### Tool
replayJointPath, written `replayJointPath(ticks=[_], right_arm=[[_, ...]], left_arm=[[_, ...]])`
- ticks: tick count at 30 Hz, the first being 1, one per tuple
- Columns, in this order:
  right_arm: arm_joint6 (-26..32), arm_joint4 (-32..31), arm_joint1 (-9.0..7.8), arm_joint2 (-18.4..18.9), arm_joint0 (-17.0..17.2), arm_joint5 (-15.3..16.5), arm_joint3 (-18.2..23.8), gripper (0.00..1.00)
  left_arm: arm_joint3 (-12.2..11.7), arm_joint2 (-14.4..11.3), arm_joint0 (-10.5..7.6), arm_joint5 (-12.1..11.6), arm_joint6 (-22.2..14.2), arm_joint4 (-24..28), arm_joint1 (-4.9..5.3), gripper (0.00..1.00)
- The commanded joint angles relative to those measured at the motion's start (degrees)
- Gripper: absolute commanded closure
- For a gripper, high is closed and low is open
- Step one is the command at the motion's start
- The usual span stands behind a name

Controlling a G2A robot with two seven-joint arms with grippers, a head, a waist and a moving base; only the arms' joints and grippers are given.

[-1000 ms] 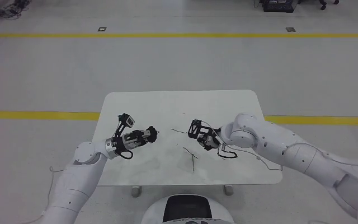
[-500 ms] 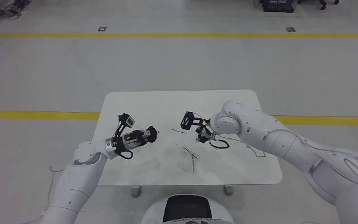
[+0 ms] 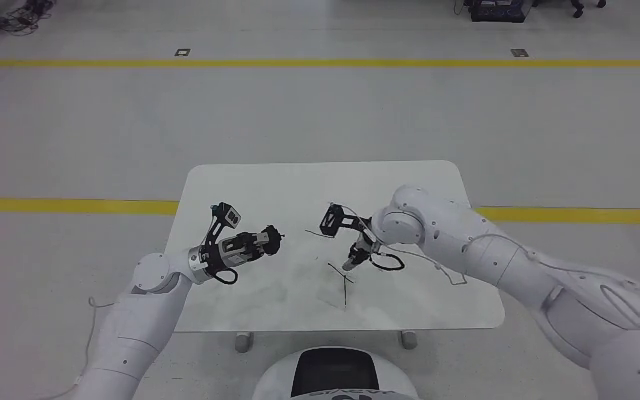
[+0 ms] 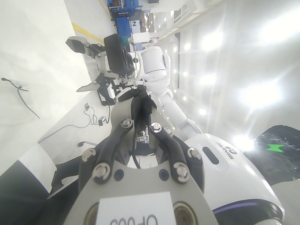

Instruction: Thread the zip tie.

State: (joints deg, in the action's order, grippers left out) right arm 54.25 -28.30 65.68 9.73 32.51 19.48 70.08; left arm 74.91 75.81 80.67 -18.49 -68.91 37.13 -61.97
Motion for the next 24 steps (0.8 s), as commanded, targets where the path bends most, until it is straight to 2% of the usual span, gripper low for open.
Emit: replayJointPath(ticks=[1,5,8,24], right_arm=[[-0.2,0.4,1.14,0.0,0.3,0.0,-1.8,0.00],[-1.2,2.0,3.72,0.0,0.7,0.0,-6.5,0.00],[-2.3,3.0,4.82,0.0,0.8,0.0,-8.5,0.00],[-2.3,3.0,4.82,0.0,0.8,0.0,-8.5,0.00]], left_arm=[[0.0,0.0,0.00,0.0,0.0,0.0,0.00,1.00],[0.0,0.0,0.00,0.0,0.0,0.0,0.00,1.00],[0.0,0.0,0.00,0.0,0.0,0.0,0.00,1.00],[0.0,0.0,0.00,0.0,0.0,0.0,0.00,1.00]])
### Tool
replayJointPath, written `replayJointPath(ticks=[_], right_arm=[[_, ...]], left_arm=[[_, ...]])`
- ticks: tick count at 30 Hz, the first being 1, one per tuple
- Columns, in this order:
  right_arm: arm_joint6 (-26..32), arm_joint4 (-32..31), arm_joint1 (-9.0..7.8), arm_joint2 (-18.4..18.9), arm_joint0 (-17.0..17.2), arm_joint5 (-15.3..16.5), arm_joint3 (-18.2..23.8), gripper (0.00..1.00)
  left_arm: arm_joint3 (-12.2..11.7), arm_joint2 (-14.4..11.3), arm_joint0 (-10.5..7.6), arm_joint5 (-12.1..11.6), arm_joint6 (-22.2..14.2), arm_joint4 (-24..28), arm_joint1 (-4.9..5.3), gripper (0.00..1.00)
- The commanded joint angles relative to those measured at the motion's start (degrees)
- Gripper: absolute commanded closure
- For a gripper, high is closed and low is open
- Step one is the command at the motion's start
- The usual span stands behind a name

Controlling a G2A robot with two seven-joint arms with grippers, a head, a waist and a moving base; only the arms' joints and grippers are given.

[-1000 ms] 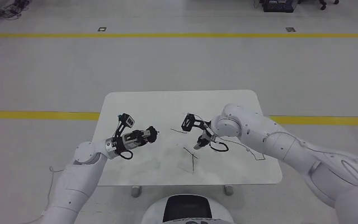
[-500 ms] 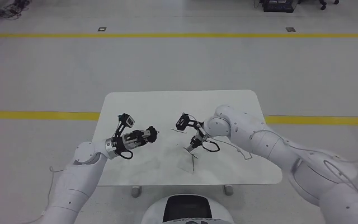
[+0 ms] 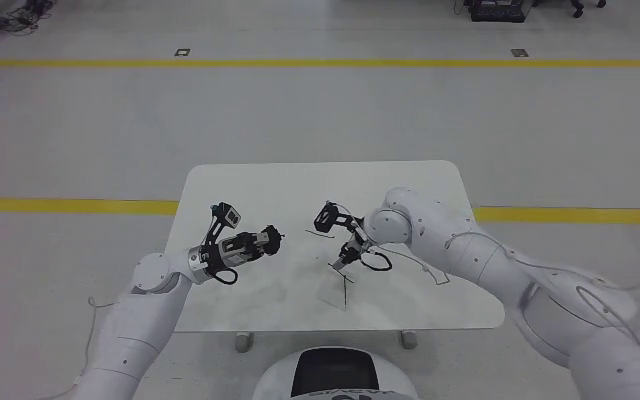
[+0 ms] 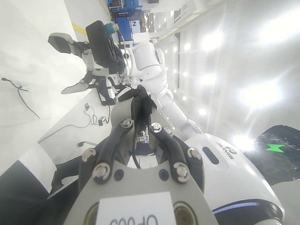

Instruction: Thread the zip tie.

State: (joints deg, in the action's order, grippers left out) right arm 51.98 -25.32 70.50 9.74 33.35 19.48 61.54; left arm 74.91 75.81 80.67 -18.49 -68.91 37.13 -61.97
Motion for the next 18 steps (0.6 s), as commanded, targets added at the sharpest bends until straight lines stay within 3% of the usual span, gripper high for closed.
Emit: replayJointPath(ticks=[1,9,12,18], right_arm=[[0.0,0.0,0.00,0.0,0.0,0.0,0.0,0.00],[-0.3,-0.3,0.00,0.0,0.1,-0.1,0.0,0.00],[-3.9,-6.6,0.21,0.0,0.8,0.0,1.2,0.00],[-12.0,-11.8,2.04,0.0,1.6,0.0,-3.8,0.00]], left_arm=[[0.0,0.0,0.00,0.0,0.0,0.0,0.00,1.00],[0.0,0.0,0.00,0.0,0.0,0.0,0.00,1.00],[0.0,0.0,0.00,0.0,0.0,0.0,0.00,1.00],[0.0,0.0,0.00,0.0,0.0,0.0,0.00,1.00]])
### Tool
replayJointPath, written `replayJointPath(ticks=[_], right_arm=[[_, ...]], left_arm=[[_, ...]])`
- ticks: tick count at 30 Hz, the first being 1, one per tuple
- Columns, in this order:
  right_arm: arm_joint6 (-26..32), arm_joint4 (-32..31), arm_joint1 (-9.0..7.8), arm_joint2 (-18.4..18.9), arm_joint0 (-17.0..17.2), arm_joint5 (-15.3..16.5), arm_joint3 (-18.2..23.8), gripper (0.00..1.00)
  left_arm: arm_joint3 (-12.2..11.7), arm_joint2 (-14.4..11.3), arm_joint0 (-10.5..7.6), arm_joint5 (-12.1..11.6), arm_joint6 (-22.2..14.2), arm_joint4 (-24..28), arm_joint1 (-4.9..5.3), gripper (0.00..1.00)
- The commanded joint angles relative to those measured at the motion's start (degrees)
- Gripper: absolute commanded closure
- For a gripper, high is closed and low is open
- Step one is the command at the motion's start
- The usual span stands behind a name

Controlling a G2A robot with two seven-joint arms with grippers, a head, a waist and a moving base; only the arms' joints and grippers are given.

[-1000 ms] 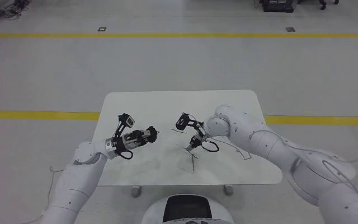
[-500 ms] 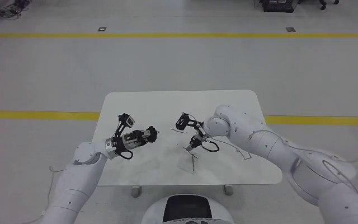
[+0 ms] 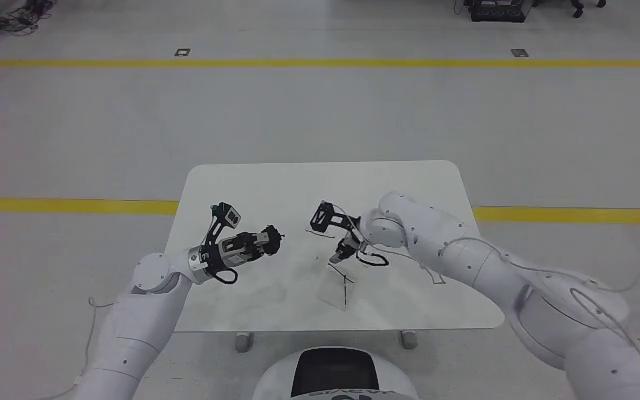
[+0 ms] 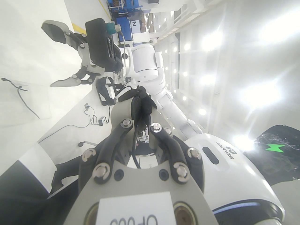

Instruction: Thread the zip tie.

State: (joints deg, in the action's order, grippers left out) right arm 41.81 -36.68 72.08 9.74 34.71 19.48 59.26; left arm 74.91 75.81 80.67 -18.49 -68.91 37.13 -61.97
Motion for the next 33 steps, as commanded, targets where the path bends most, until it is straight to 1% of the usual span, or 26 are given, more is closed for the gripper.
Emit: replayJointPath(ticks=[1,3,4,6,7,10,11,12,24,25,27,29,33], right_arm=[[-2.9,-0.9,0.91,0.0,0.4,0.0,-2.7,0.00],[-6.6,-1.5,1.79,0.0,0.9,0.0,-4.5,0.00],[-8.1,-1.9,2.39,0.0,1.2,0.0,-6.2,0.00],[-11.5,-2.0,3.31,0.0,1.7,0.0,-8.2,0.00],[-13.2,-2.0,3.95,0.0,1.9,0.0,-10.1,0.00],[-17.5,-2.4,5.46,0.0,2.7,0.0,-14.1,0.00],[-19.7,-3.4,6.11,0.0,3.2,0.0,-15.6,0.00],[-20.5,-3.9,6.42,0.0,3.5,0.0,-16.1,0.00],[-20.5,-3.9,6.42,0.0,3.5,0.0,-16.1,0.00],[-21.1,-4.0,6.41,0.2,3.7,-0.4,-16.0,0.00],[-23.2,-5.3,6.39,0.7,4.0,-0.8,-16.2,0.00],[-26.5,-6.9,6.60,1.2,4.3,-1.4,-17.3,0.00],[-33.6,-8.6,7.71,2.1,4.7,0.0,-20.7,0.00]], left_arm=[[0.0,0.0,0.00,0.0,0.0,0.0,0.00,1.00],[0.0,0.0,0.00,0.0,0.0,0.0,0.00,1.00],[0.0,0.0,0.00,0.0,0.0,0.0,0.00,1.00],[0.0,0.0,0.00,0.0,0.0,0.0,0.00,1.00],[0.0,0.0,0.00,0.0,0.0,0.0,0.00,1.00],[0.0,0.0,0.00,0.0,0.0,0.0,0.00,1.00],[0.0,0.0,0.00,0.0,0.0,0.0,0.00,1.00],[0.0,0.0,0.00,0.0,0.0,0.0,0.00,1.00],[0.0,0.0,0.00,0.0,0.0,0.0,0.00,1.00],[0.0,0.0,0.00,0.0,0.0,0.0,0.00,1.00],[0.0,0.0,0.00,0.0,0.0,0.0,0.00,1.00],[0.0,0.0,0.00,0.0,0.0,0.0,0.00,1.00],[0.0,0.0,0.00,0.0,0.0,0.0,0.00,1.00]])
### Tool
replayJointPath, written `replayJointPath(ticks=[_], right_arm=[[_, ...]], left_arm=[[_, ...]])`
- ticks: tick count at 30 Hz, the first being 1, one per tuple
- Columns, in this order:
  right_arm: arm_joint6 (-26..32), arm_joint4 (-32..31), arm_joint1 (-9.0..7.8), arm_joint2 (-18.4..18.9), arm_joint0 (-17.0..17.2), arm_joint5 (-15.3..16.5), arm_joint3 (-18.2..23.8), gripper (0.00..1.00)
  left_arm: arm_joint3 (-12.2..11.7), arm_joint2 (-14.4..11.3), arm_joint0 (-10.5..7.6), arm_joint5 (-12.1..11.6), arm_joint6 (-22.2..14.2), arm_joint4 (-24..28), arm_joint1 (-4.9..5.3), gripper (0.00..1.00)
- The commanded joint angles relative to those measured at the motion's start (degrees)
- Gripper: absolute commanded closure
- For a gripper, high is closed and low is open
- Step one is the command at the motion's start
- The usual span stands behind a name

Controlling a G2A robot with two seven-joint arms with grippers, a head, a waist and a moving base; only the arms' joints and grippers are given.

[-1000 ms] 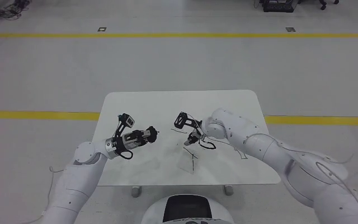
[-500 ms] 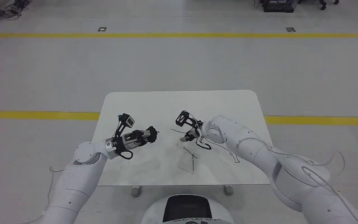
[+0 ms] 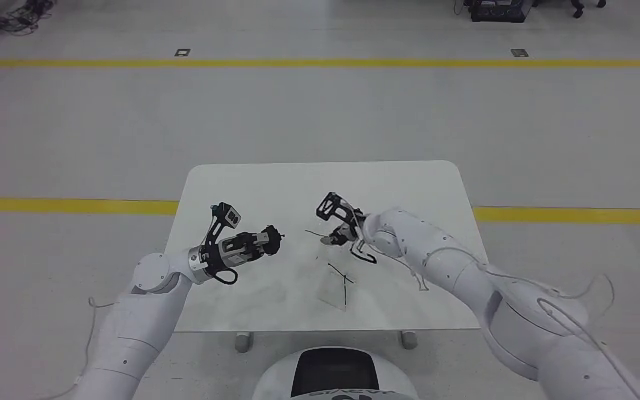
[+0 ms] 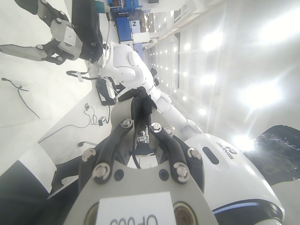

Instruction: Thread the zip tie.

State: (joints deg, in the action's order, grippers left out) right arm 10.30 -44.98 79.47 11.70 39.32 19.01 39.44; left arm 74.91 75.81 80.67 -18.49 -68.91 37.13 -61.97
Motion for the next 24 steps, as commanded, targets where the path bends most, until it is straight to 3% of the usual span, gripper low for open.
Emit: replayJointPath(ticks=[1,3,4,6,9,10,11,14,24], right_arm=[[-3.6,-0.3,0.70,0.3,0.3,0.5,-1.9,0.00],[-6.5,-0.5,1.73,0.3,0.6,0.5,-3.8,0.00],[-6.7,-0.3,2.21,0.3,0.6,0.5,-5.1,0.26],[-8.1,0.0,3.48,0.1,0.6,0.5,-7.0,0.53],[-7.9,1.8,5.30,-0.5,0.8,0.5,-9.6,0.73],[-7.5,2.4,5.80,-0.8,0.9,0.5,-10.4,0.91],[-7.6,2.9,6.31,-1.1,0.9,0.5,-10.9,1.00],[-7.1,5.9,7.32,-1.8,1.2,0.5,-12.3,1.00],[-7.1,5.9,7.32,-1.8,1.2,0.5,-12.3,1.00]], left_arm=[[0.0,0.0,0.00,0.0,0.0,0.0,0.00,1.00],[0.0,0.0,0.00,0.0,0.0,0.0,0.00,1.00],[0.0,0.0,0.00,0.0,0.0,0.0,0.00,1.00],[0.0,0.0,0.00,0.0,0.0,0.0,0.00,1.00],[0.0,0.0,0.00,0.0,0.0,0.0,0.00,1.00],[0.0,0.0,0.00,0.0,0.0,0.0,0.00,1.00],[0.0,0.0,0.00,0.0,0.0,0.0,0.00,1.00],[0.0,0.0,0.00,0.0,0.0,0.0,0.00,1.00],[0.0,0.0,0.00,0.0,0.0,0.0,0.00,1.00]])
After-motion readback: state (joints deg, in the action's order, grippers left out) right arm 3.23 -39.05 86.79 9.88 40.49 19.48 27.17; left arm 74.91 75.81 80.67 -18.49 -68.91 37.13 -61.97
